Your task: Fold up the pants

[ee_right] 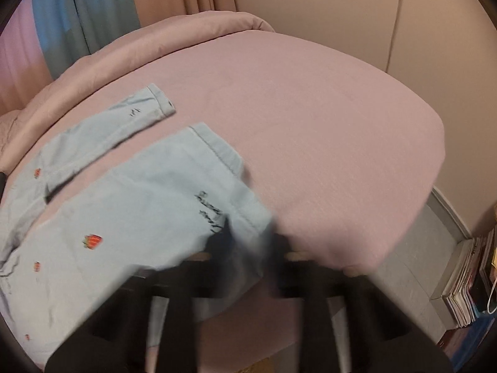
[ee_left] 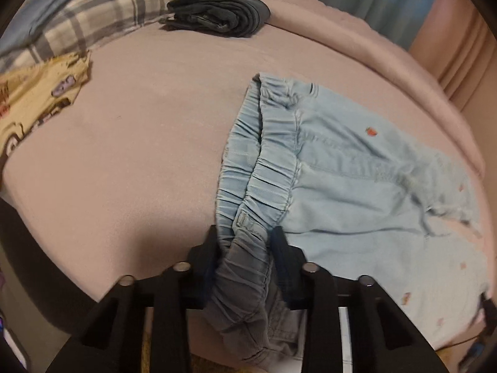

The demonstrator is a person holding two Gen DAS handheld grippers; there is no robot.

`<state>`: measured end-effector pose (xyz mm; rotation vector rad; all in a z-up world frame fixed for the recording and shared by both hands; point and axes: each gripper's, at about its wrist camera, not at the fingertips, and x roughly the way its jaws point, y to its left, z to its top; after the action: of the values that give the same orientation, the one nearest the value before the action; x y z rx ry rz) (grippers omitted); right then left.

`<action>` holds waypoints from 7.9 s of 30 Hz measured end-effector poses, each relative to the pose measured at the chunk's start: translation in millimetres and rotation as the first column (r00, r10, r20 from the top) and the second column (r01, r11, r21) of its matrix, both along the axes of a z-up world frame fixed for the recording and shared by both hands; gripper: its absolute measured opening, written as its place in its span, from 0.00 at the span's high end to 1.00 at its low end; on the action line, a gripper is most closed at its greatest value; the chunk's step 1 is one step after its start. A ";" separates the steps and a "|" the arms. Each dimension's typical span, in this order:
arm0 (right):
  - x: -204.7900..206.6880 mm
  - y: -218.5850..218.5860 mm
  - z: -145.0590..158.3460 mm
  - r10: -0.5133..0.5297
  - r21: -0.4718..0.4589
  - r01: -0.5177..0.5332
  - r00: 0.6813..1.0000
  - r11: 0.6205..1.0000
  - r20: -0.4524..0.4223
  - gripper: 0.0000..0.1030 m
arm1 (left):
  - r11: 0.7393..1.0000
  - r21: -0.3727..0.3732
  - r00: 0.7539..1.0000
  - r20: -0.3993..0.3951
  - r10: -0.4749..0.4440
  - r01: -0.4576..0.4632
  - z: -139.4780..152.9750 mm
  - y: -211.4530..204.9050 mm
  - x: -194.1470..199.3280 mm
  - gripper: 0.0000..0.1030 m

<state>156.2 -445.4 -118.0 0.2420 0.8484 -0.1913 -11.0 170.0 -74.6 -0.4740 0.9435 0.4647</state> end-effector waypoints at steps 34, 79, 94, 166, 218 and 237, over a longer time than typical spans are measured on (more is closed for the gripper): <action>-23.8 -18.1 12.4 -0.083 -0.091 0.075 0.992 0.993 -0.090 0.64 | 1.000 0.000 1.000 -0.020 -0.001 0.001 7.1 27.0 -1.1 0.56; 158.2 45.2 31.3 0.202 0.011 -0.204 0.961 0.979 -0.189 0.24 | 0.989 -0.044 0.990 0.008 -0.144 0.144 22.3 2.9 102.8 0.32; 174.4 54.7 44.1 0.176 -0.016 -0.176 0.983 0.984 -0.047 0.92 | 0.995 -0.032 0.992 -0.080 -0.098 0.096 -8.9 37.4 117.5 0.32; 41.9 -24.5 43.1 0.223 0.265 -0.245 0.968 0.933 0.113 0.84 | 0.952 -0.306 0.984 0.171 0.040 0.014 13.4 53.0 -20.9 0.92; -13.4 -28.0 15.1 0.204 0.123 -0.191 0.974 0.974 -0.104 0.78 | 0.999 -0.014 0.998 -0.054 -0.044 0.044 8.9 12.3 -13.6 0.67; 9.7 10.1 18.9 0.304 0.137 -0.285 0.941 0.949 -0.151 0.89 | 0.955 0.024 0.952 0.079 -0.296 0.295 70.3 -68.2 19.8 0.53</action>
<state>165.9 -435.3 -99.1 0.2034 1.0560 0.1201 8.9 101.8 -4.3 -0.3308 0.9140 0.1775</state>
